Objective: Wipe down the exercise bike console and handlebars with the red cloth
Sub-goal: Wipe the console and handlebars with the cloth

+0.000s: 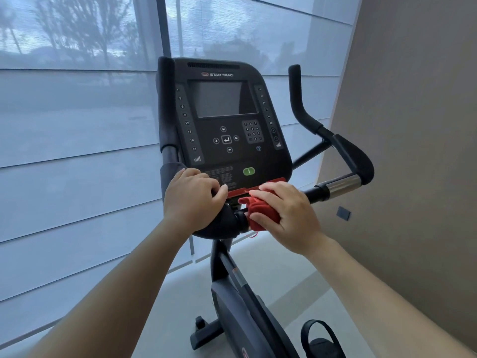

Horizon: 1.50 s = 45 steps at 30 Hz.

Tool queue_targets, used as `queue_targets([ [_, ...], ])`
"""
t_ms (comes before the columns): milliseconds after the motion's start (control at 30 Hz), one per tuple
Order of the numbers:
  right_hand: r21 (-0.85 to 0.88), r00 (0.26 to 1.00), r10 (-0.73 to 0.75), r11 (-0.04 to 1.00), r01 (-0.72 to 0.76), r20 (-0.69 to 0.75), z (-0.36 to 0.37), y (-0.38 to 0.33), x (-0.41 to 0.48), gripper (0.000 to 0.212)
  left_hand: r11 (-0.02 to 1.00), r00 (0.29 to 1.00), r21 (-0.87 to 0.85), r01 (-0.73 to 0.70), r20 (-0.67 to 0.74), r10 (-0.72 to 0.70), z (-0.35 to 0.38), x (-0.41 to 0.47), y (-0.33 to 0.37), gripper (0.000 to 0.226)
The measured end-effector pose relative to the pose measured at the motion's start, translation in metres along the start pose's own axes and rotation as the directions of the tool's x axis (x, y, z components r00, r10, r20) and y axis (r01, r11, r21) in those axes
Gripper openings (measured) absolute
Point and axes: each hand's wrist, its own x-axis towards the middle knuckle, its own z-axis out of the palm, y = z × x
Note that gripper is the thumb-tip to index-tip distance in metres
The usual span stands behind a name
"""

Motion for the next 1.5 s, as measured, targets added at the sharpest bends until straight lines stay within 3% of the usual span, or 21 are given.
queue_targets([
  [333, 0.073, 0.993, -0.062, 0.995, 0.069, -0.101, 0.007, 0.027, 0.001, 0.045, 1.0, 1.0, 0.023, -0.016, 0.001, 0.016, -0.002, -0.001, -0.001, 0.04],
  [600, 0.118, 0.977, 0.051, 0.993, -0.027, -0.205, -0.001, 0.065, -0.004, 0.051, 0.994, 0.997, 0.093, 0.06, 0.044, -0.064, -0.003, 0.004, 0.003, 0.045],
  [867, 0.117, 0.988, -0.106, 0.986, 0.119, -0.112, 0.0, 0.068, -0.001, 0.043, 0.996, 0.995, 0.054, 0.067, 0.075, -0.071, -0.01, -0.002, 0.008, 0.039],
  [1000, 0.182, 0.979, 0.022, 0.983, 0.016, -0.201, -0.002, 0.061, 0.001, 0.051, 0.992, 0.99, -0.039, 0.122, 0.078, -0.119, -0.006, -0.005, 0.027, 0.044],
  [1200, 0.069, 0.956, -0.151, 0.982, 0.174, -0.252, 0.029, 0.002, -0.011, 0.042, 0.984, 0.985, -0.051, 0.17, -0.017, -0.171, 0.002, -0.003, 0.034, 0.047],
  [1367, -0.011, 0.953, -0.215, 0.976, 0.218, -0.213, 0.025, 0.024, -0.011, 0.045, 0.994, 0.994, 0.004, 0.105, 0.027, -0.105, 0.003, -0.007, 0.033, 0.054],
  [1500, 0.008, 0.972, -0.077, 0.997, 0.081, -0.222, 0.011, 0.063, -0.016, 0.043, 0.994, 0.996, 0.08, 0.073, 0.05, -0.077, 0.006, -0.008, 0.034, 0.06],
])
